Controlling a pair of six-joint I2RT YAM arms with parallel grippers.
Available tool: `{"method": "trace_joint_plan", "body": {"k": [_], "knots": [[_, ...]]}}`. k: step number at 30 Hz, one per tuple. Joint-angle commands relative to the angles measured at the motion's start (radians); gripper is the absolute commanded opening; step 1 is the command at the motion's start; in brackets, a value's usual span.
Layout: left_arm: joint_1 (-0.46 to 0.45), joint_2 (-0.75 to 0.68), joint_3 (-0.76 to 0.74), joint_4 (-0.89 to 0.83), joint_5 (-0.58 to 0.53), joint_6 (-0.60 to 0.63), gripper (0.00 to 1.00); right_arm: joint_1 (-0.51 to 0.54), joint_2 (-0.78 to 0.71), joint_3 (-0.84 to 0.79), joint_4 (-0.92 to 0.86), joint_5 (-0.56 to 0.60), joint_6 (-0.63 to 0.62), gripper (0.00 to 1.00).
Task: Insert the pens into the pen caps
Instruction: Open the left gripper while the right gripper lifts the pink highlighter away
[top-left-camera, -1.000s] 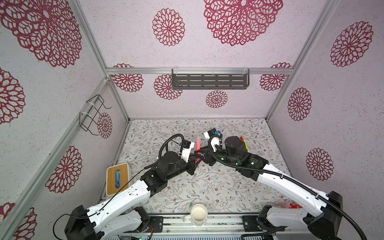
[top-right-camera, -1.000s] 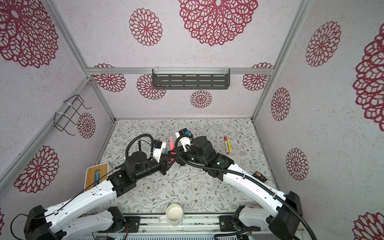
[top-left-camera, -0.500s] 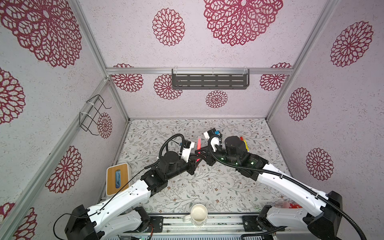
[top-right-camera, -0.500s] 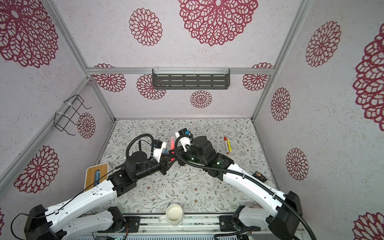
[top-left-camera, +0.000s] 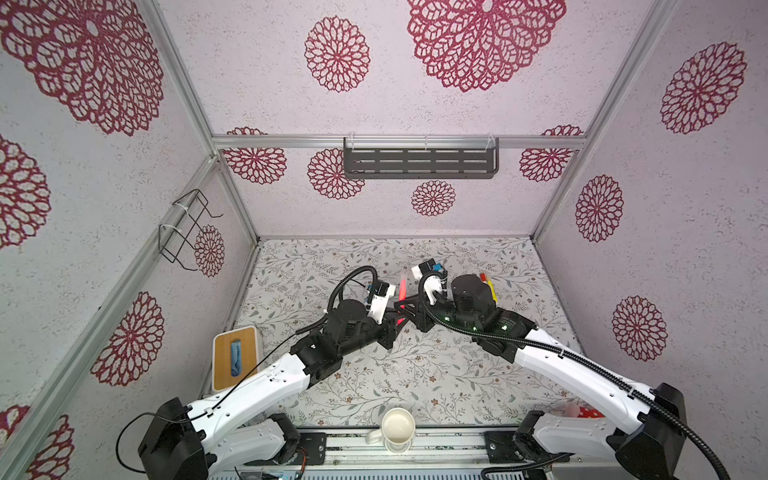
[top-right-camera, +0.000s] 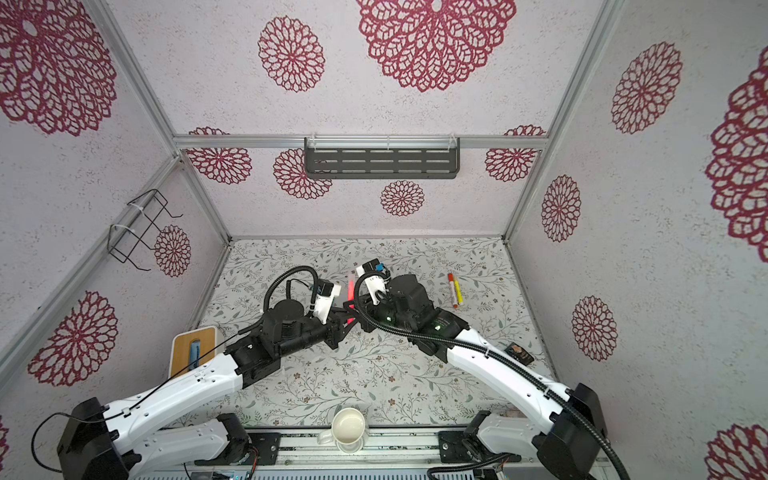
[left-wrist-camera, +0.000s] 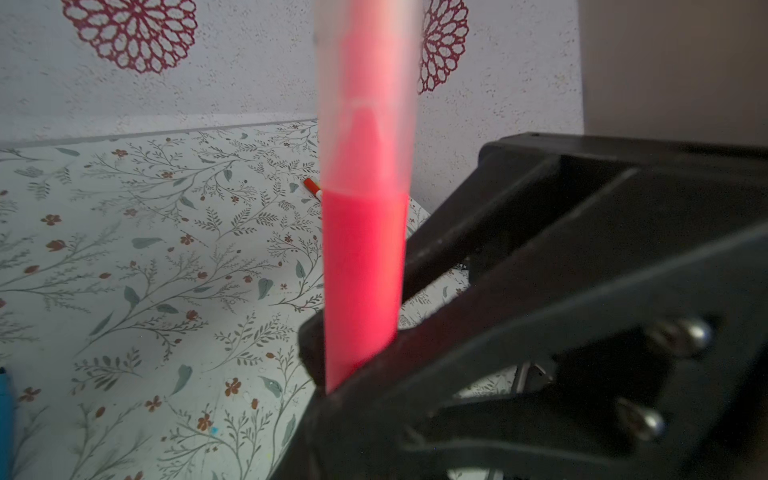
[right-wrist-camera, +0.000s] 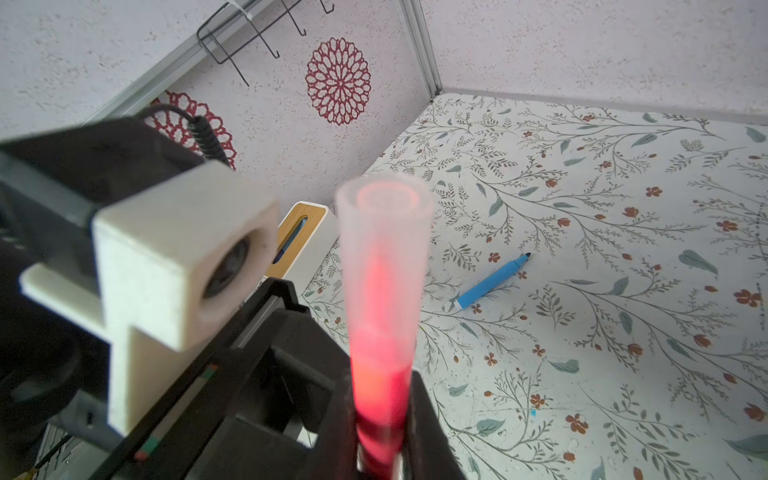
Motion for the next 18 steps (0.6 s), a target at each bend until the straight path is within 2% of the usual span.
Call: {"method": "trace_joint_plan", "body": {"k": [1,6,11,12,18], "knots": [[-0.008,0.012,0.038,0.022,0.017,0.014,0.34,-0.021,-0.046,-0.007,0.020,0.027,0.020,0.00],[-0.008,0.008,0.027,0.023,-0.008,0.011,0.43,-0.051,-0.076,-0.016,-0.011,0.073,0.020,0.00],[-0.007,-0.039,0.001,-0.007,-0.088,0.011,0.58,-0.092,-0.117,-0.027,-0.057,0.122,0.012,0.00],[-0.008,-0.049,-0.007,-0.008,-0.102,0.012,0.78,-0.099,-0.123,-0.027,-0.068,0.132,0.011,0.00],[-0.008,-0.096,-0.025,-0.058,-0.253,0.026,0.79,-0.138,-0.152,-0.014,-0.181,0.234,-0.014,0.00]]}}
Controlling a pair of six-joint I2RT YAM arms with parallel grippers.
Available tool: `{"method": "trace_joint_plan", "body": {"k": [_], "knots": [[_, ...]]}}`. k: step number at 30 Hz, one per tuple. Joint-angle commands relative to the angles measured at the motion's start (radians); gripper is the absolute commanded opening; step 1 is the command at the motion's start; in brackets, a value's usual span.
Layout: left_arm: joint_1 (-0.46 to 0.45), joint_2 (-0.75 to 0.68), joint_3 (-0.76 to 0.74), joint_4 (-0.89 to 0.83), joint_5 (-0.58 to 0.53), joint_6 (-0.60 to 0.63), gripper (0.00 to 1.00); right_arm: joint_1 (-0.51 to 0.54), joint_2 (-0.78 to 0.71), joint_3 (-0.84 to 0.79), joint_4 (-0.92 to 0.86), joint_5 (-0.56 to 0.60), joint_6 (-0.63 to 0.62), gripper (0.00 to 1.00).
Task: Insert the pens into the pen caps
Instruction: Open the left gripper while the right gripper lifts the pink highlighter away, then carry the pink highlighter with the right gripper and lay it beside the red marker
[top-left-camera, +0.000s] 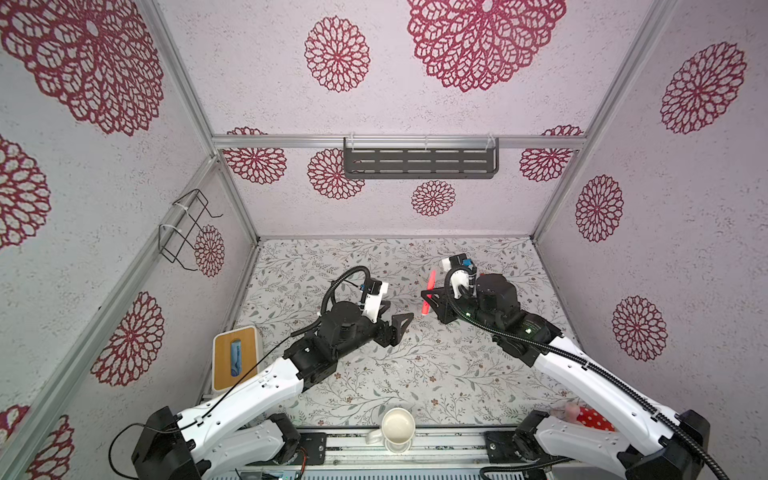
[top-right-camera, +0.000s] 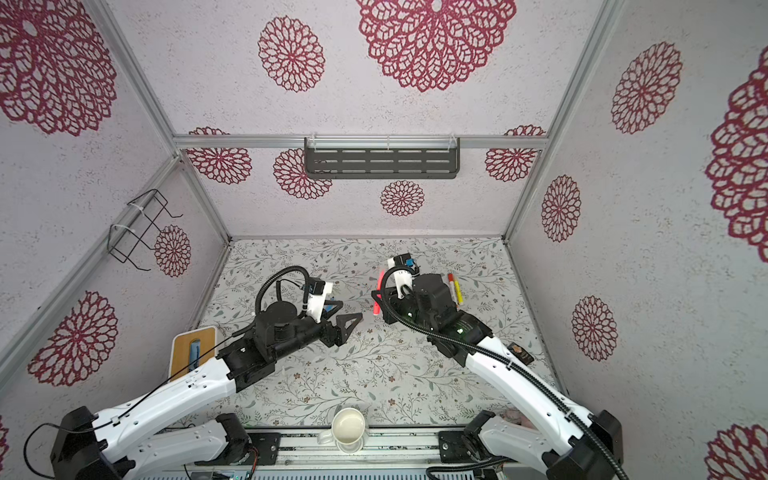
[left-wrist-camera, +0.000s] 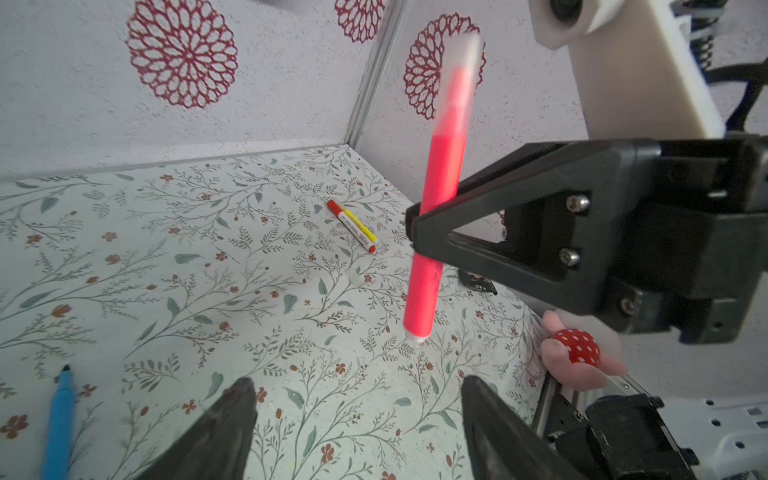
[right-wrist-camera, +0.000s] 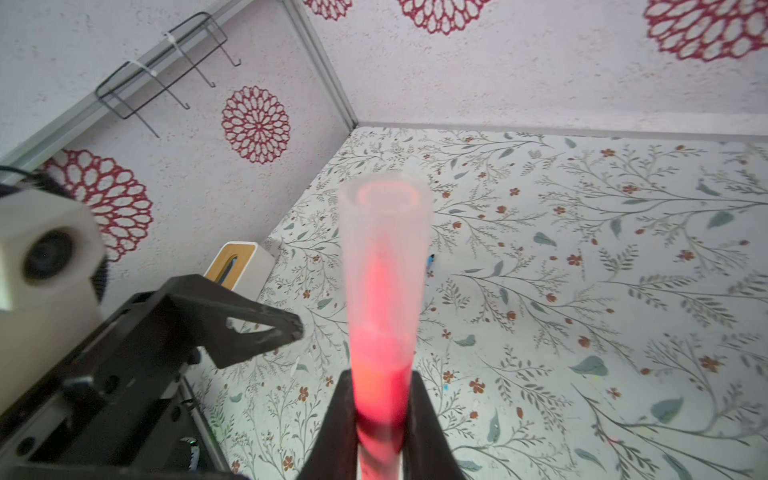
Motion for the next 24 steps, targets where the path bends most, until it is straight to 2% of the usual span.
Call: {"method": "trace_joint_plan", "body": {"k": [1,5,11,24], "knots": [[-0.004,-0.017,-0.005,-0.056,-0.139,0.014,0.78,-0.023,-0.026,0.022,-0.085,0.104,-0.023,0.00],[-0.001,-0.016,0.016,-0.123,-0.183,0.013,0.75,-0.044,-0.017,0.046,-0.179,0.203,-0.044,0.00],[0.002,-0.028,0.009,-0.136,-0.211,0.005,0.72,-0.079,0.039,0.082,-0.299,0.315,-0.062,0.00],[0.006,0.001,0.047,-0.231,-0.274,-0.009,0.67,-0.232,0.294,0.141,-0.429,0.428,-0.123,0.00]]}}
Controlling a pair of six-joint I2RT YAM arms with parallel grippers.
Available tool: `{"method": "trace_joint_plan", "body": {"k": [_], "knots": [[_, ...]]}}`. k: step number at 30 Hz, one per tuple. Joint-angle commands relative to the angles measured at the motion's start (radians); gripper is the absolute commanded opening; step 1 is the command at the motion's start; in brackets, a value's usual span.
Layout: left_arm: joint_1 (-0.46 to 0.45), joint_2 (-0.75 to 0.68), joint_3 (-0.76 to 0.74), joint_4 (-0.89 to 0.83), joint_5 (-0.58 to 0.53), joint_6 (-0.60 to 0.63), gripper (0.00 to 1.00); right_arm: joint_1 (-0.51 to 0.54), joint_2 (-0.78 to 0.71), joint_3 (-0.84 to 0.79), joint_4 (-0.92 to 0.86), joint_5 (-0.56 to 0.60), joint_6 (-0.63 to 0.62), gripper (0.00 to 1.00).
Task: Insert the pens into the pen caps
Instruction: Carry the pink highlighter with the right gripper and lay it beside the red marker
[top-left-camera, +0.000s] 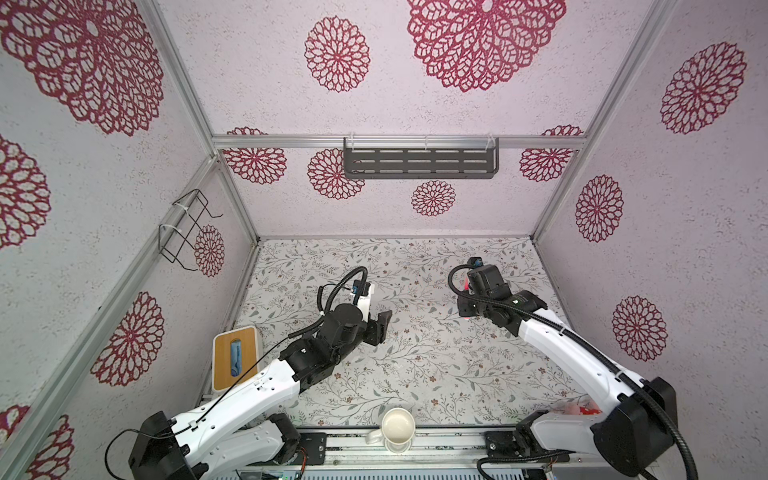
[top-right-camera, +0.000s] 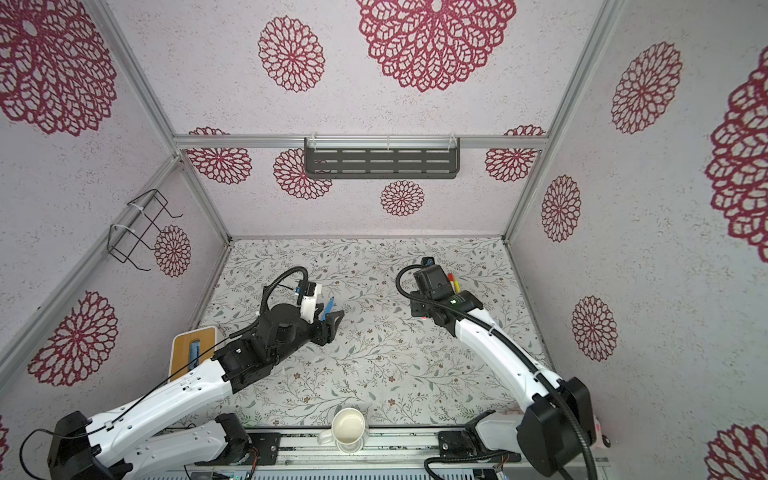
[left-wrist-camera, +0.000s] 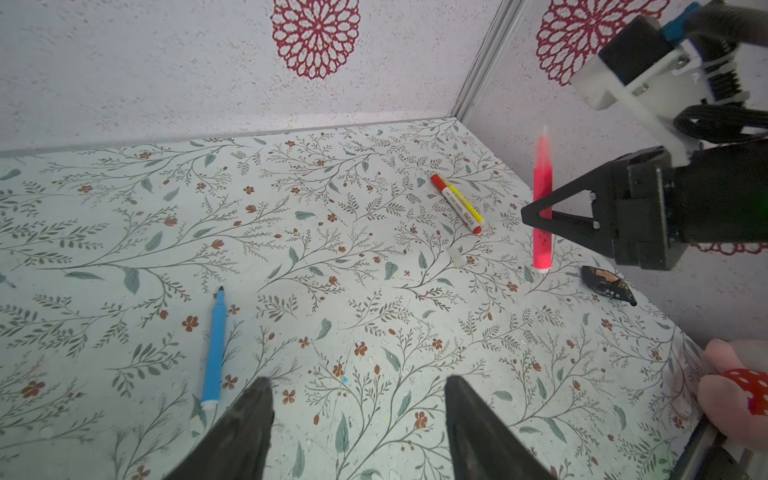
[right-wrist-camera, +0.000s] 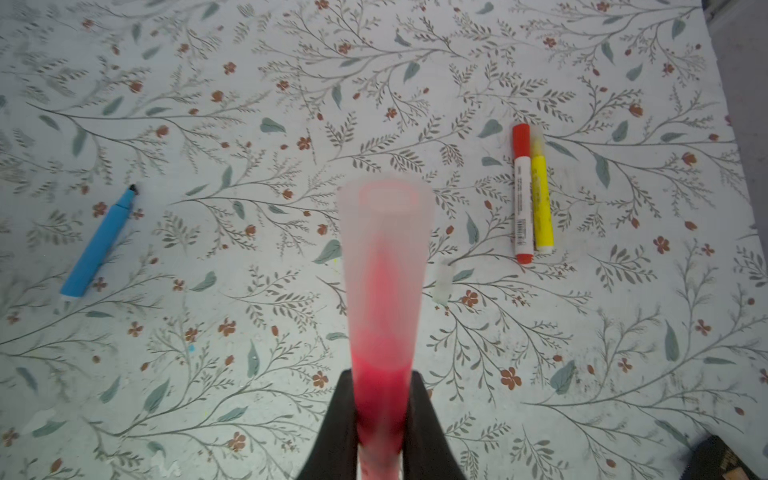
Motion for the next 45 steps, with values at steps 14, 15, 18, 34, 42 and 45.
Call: {"method": "trace_joint_plan", "body": {"k": [14,15,18,34,42,45], "knots": [[0.010,-0.018,-0.003,-0.024,-0.030,-0.024,0.64,-0.183,0.415,0.202,-0.066,0.129,-0.113,0.00],[0.010,-0.020,-0.004,-0.026,-0.030,-0.027,0.64,-0.189,0.447,0.229,-0.075,0.147,-0.119,0.00],[0.012,-0.034,-0.008,-0.029,-0.031,-0.029,0.64,-0.199,0.540,0.315,-0.114,0.186,-0.138,0.00],[0.011,-0.130,-0.044,-0.063,-0.051,-0.048,0.63,-0.221,0.794,0.568,-0.210,0.304,-0.198,0.02],[0.011,-0.146,-0.047,-0.068,-0.054,-0.054,0.63,-0.234,0.825,0.618,-0.240,0.289,-0.208,0.35],[0.012,-0.148,-0.045,-0.071,-0.057,-0.054,0.63,-0.232,0.801,0.609,-0.236,0.289,-0.199,0.42]]}}
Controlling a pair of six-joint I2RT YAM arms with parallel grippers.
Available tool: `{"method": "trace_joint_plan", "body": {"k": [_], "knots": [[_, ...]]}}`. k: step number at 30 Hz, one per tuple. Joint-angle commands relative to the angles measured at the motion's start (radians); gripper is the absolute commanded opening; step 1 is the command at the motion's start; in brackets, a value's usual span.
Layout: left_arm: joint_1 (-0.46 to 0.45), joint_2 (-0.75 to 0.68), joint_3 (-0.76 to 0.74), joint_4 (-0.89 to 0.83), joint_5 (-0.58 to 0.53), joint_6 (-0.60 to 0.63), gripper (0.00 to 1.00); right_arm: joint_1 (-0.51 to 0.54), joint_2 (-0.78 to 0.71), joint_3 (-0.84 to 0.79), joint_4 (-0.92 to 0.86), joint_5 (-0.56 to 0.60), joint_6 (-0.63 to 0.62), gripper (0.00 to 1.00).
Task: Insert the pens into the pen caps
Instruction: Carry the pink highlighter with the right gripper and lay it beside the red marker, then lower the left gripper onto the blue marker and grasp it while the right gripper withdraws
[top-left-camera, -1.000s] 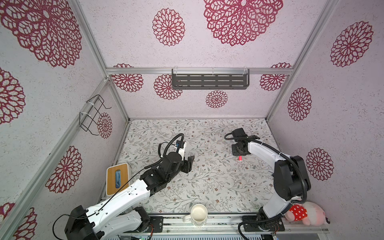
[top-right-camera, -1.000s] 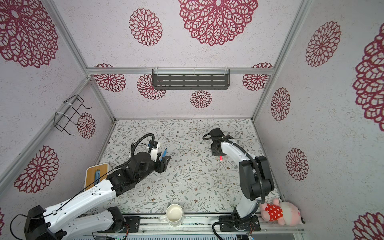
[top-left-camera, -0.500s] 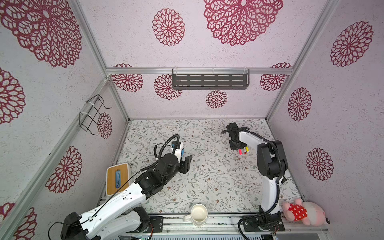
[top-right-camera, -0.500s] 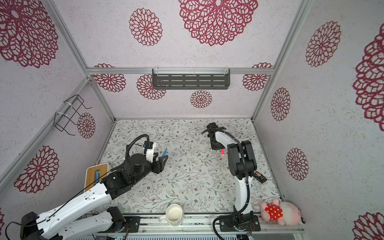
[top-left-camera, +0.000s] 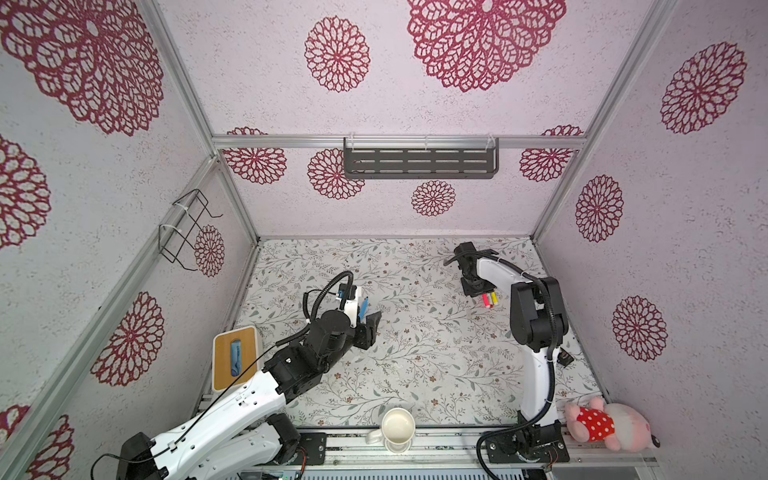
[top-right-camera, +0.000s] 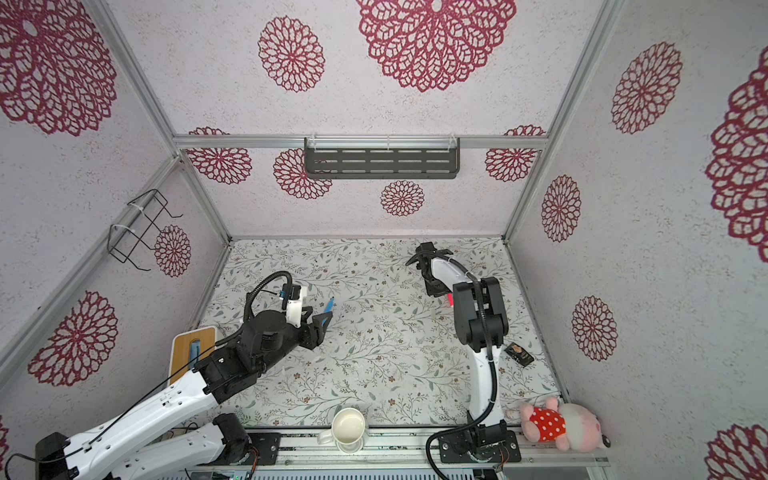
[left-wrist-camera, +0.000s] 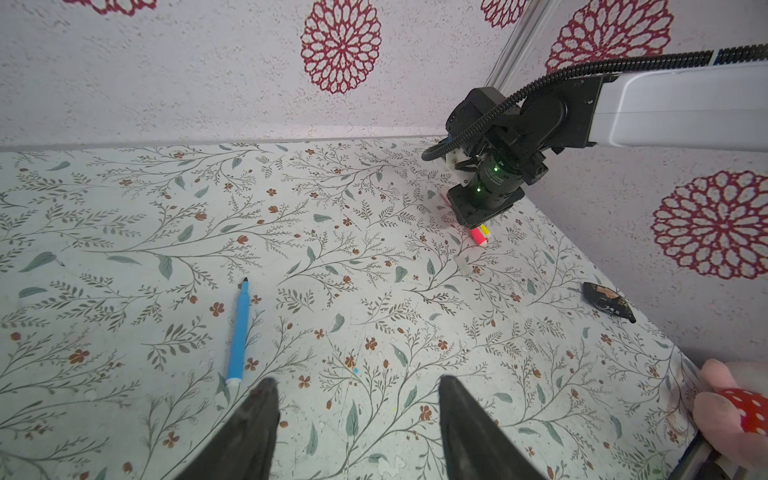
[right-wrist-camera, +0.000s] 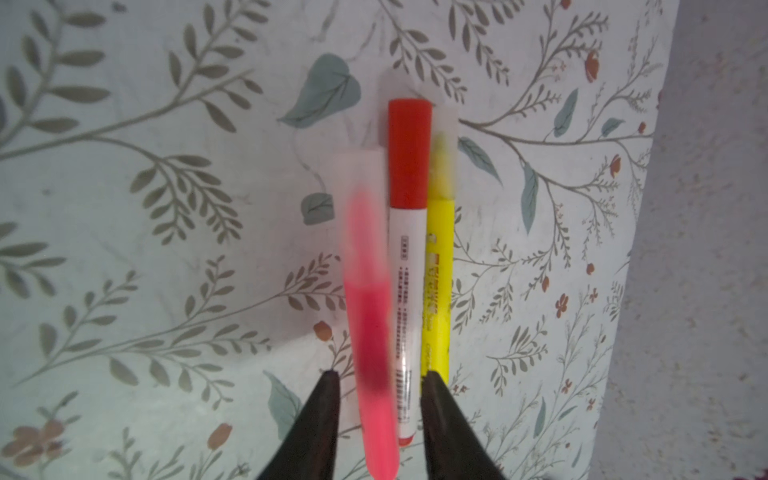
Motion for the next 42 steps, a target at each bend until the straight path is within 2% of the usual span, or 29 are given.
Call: {"method": "trace_joint_plan", "body": {"k": [1,8,12,16,19,24,33,42], "knots": [[0.004,-0.015,-0.009,-0.008,-0.022,-0.011,0.63,-0.003,-0.043,0.014,-0.030,0.020,0.001,0.42],[0.005,-0.005,-0.005,-0.009,-0.027,-0.012,0.63,0.013,-0.148,-0.052,-0.008,0.000,0.018,0.43],[0.009,0.025,0.000,-0.011,-0.027,-0.019,0.64,0.022,-0.232,-0.100,0.015,-0.065,0.029,0.43],[0.086,0.078,-0.005,-0.019,0.048,-0.079,0.65,0.032,-0.315,-0.154,0.045,-0.116,0.045,0.43],[0.168,0.142,0.002,-0.040,0.129,-0.131,0.62,0.036,-0.373,-0.192,0.064,-0.178,0.053,0.43],[0.233,0.284,0.052,-0.090,0.139,-0.146,0.59,0.039,-0.486,-0.282,0.139,-0.333,0.077,0.43],[0.282,0.543,0.157,-0.109,0.146,-0.116,0.56,0.052,-0.550,-0.341,0.138,-0.330,0.100,0.43],[0.302,0.738,0.273,-0.158,0.141,-0.072,0.49,0.068,-0.638,-0.435,0.176,-0.367,0.130,0.43]]}}
